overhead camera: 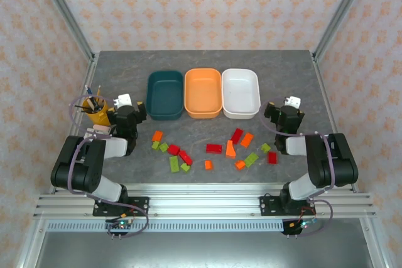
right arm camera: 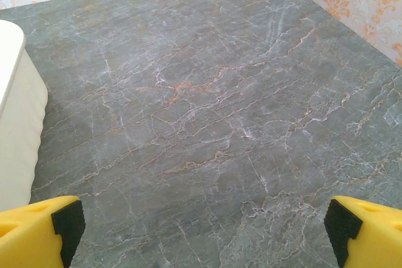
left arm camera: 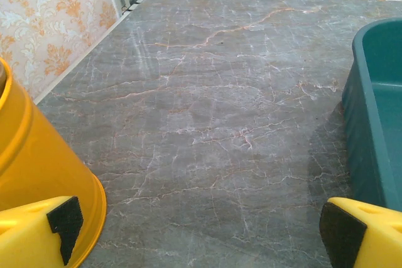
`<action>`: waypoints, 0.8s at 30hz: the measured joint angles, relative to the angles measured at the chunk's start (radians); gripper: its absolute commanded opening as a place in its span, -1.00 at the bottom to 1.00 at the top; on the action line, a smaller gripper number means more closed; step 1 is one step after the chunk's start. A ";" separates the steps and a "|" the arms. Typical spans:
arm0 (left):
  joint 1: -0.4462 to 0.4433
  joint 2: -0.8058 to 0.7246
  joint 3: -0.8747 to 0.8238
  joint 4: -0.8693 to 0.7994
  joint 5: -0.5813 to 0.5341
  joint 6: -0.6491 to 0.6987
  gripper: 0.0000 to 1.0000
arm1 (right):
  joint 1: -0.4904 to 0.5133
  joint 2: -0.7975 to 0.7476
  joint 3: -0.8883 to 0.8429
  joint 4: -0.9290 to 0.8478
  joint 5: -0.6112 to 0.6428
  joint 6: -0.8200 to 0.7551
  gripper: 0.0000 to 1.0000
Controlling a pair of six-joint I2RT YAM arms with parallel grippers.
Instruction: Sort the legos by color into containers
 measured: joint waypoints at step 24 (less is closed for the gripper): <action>-0.005 -0.011 0.007 -0.037 0.000 0.005 1.00 | 0.000 -0.007 0.005 -0.021 0.000 -0.001 0.99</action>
